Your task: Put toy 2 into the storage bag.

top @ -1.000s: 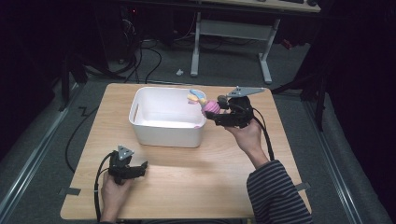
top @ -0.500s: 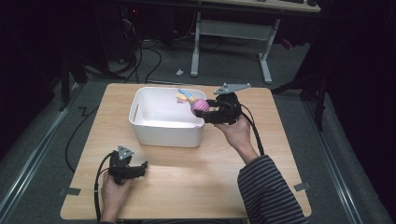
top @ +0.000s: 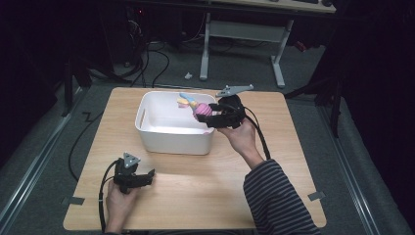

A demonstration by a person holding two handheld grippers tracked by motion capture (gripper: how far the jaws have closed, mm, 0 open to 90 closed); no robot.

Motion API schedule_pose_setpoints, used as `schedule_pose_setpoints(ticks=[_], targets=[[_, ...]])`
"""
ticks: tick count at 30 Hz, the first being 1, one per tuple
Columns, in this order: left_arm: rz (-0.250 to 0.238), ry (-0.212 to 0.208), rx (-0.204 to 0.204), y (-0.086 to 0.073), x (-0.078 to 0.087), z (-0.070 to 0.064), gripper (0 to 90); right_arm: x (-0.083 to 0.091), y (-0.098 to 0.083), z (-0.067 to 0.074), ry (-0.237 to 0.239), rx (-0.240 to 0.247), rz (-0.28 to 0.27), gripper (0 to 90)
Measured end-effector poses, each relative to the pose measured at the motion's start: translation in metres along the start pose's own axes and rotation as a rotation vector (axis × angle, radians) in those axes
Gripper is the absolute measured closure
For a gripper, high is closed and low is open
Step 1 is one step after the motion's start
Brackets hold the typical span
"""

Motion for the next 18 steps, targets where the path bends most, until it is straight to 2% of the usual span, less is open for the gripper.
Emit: schedule_pose_setpoints(ticks=[18], targets=[[0.0,0.0,0.0,0.0,0.0,0.0,15.5,-0.028,-0.004,0.008,0.045,-0.01,0.038,36.2]])
Point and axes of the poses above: each handheld gripper's, and its own axes: x roughly backward along the jaws, y roughly out of its top, z roughly to its left, the point moved 7 cm from there along -x, roughly forward along the jaws, and after that the axes turned 1 degree about -y, right-handed, at the moved point
